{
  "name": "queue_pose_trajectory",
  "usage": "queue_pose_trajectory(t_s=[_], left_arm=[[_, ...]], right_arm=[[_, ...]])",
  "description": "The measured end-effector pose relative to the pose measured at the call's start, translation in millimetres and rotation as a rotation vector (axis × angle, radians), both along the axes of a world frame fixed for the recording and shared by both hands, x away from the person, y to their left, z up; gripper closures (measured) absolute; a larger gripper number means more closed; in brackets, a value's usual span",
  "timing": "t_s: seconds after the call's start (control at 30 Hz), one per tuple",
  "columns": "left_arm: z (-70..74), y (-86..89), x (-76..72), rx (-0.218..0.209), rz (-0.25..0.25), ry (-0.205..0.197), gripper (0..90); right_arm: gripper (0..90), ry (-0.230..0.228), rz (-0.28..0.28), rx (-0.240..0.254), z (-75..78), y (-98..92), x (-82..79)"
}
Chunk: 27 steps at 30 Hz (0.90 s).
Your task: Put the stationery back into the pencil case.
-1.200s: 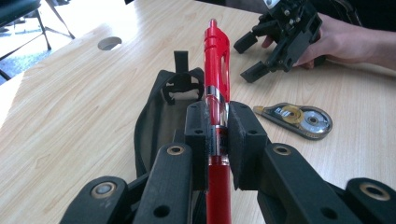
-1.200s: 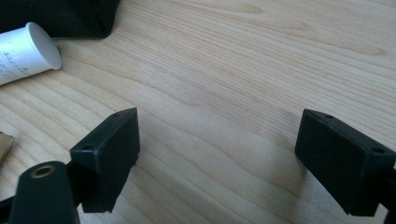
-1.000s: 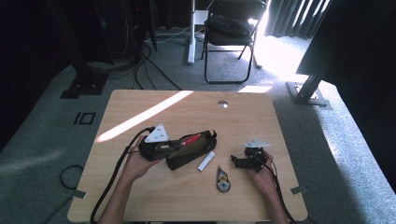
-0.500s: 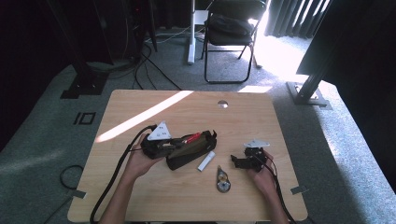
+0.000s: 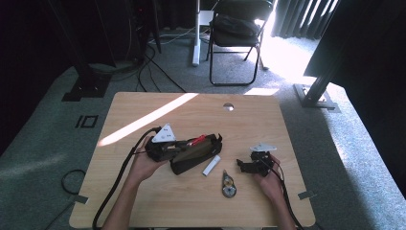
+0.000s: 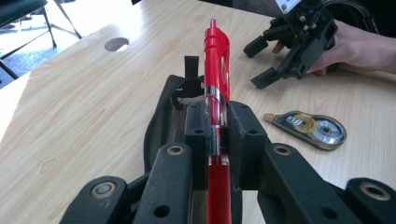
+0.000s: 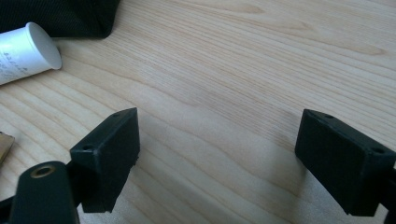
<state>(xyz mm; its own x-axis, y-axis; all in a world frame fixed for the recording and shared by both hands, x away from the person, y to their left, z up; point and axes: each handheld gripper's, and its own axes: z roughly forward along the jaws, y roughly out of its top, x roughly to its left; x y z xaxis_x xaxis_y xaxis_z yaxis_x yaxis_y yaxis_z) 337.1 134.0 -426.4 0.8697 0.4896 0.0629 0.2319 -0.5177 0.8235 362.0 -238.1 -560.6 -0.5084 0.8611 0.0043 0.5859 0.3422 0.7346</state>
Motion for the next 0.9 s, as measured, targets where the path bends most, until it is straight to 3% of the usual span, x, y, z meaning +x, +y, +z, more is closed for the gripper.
queue_pose_trajectory(t_s=[0.9], left_arm=[[-9.9,-5.5,11.1,0.010,0.039,-0.002,79.5]], right_arm=[[13.7,0.000,-0.001,0.000,0.0,0.1,0.0]])
